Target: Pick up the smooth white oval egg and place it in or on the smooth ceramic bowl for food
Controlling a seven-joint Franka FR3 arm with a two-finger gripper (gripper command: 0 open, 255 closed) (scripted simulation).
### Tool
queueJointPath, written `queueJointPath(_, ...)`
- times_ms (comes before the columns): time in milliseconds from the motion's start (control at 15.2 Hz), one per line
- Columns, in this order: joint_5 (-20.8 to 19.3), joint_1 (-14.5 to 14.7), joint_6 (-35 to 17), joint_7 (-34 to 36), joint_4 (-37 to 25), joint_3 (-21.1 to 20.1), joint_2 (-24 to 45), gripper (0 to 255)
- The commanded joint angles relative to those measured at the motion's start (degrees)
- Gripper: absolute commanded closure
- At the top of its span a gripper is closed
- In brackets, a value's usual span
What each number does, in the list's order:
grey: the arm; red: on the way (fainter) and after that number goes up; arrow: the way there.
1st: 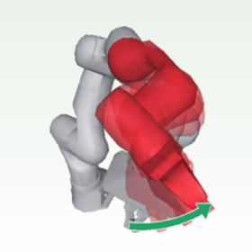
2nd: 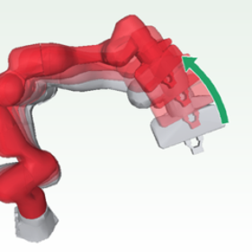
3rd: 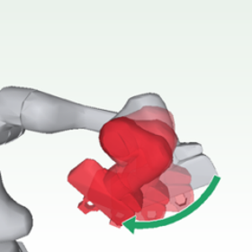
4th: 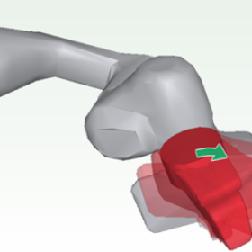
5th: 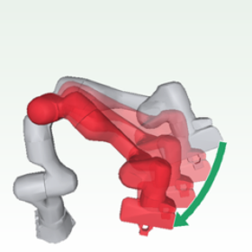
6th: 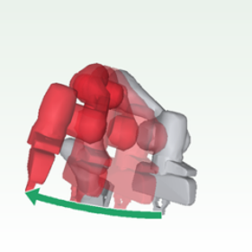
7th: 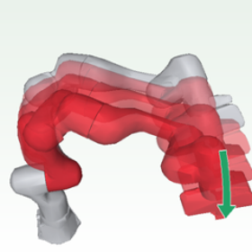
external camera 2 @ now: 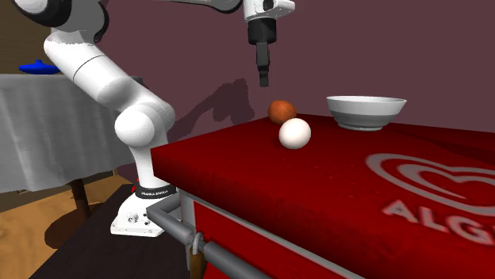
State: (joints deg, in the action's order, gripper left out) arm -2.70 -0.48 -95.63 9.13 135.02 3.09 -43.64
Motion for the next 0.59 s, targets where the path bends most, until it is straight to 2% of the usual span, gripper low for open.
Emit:
queueJointPath(0,0.0,0.0,0.0,0.0,0.0,0.0,0.0,0)
queueJointPath(528,-10.8,-0.7,-11.1,-20.9,8.8,11.6,-5.7,0)
